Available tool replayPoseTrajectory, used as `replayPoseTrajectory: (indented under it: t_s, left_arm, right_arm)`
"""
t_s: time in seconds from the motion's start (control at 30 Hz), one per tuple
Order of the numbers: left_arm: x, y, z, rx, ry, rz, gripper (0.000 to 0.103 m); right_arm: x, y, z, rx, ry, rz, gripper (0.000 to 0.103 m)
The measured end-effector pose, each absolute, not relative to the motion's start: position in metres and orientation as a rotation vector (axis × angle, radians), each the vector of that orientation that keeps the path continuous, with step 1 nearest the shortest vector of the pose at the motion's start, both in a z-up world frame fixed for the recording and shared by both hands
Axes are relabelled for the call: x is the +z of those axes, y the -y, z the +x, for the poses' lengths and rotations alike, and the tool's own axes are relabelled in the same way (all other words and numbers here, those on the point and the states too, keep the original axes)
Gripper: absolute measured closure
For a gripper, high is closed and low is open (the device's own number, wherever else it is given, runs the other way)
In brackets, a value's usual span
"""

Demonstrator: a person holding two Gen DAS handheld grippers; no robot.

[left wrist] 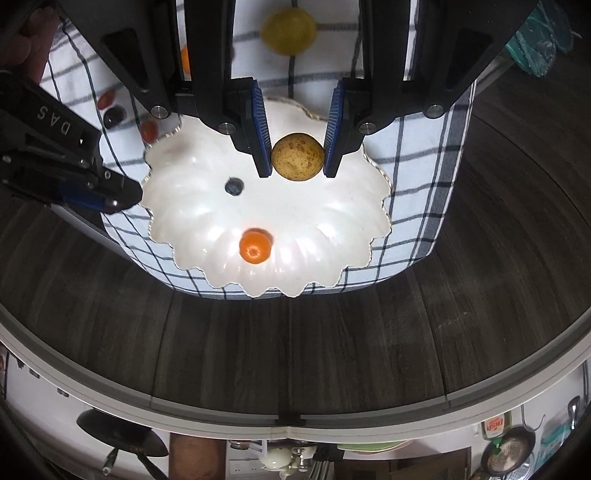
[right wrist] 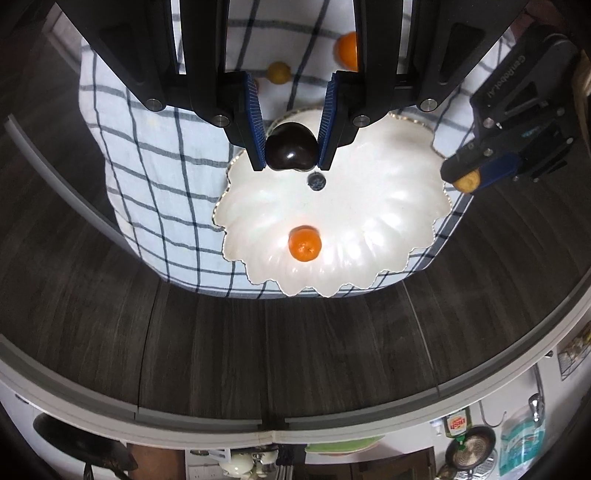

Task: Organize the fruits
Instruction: 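Carry the brown fruit and dark cherry over the white bowl with both grippers, then open the left gripper over the bowl while the right gripper releases the cherry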

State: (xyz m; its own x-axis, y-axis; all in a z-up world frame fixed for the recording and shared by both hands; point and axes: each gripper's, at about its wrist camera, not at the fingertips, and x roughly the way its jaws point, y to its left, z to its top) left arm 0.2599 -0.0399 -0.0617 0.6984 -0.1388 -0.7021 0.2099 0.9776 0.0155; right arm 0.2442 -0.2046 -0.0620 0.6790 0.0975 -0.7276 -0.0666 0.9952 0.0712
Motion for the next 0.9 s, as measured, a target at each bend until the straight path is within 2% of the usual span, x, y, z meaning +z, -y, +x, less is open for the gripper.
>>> replayPoseTrajectory:
  t_s: [0.5, 0.57, 0.63, 0.73, 0.8, 0.87, 0.9]
  left_arm:
    - [-0.078, 0.036, 0.297, -0.176, -0.86, 0.081, 0.073]
    - [-0.078, 0.035, 0.298, -0.175, -0.861, 0.075, 0.068]
    - [-0.078, 0.035, 0.298, -0.173, -0.859, 0.074, 0.056]
    - [-0.077, 0.035, 0.298, -0.155, -0.853, 0.082, 0.049]
    - [-0.076, 0.034, 0.298, -0.145, -0.852, 0.08, 0.045]
    - [-0.075, 0.032, 0.297, -0.137, -0.847, 0.079, 0.041]
    - [-0.074, 0.032, 0.296, -0.132, -0.845, 0.08, 0.037]
  right_arm:
    - [-0.082, 0.195, 0.276, 0.097, -0.903, 0.033, 0.073]
    - [-0.084, 0.194, 0.277, 0.095, -0.91, 0.027, 0.073]
    - [-0.084, 0.194, 0.279, 0.087, -0.909, 0.021, 0.073]
    - [-0.084, 0.195, 0.281, 0.076, -0.914, 0.014, 0.071]
    - [-0.083, 0.197, 0.281, 0.067, -0.911, 0.017, 0.05]
    - [-0.079, 0.199, 0.28, 0.046, -0.892, 0.019, 0.039]
    - [-0.077, 0.2, 0.279, 0.039, -0.885, 0.019, 0.037]
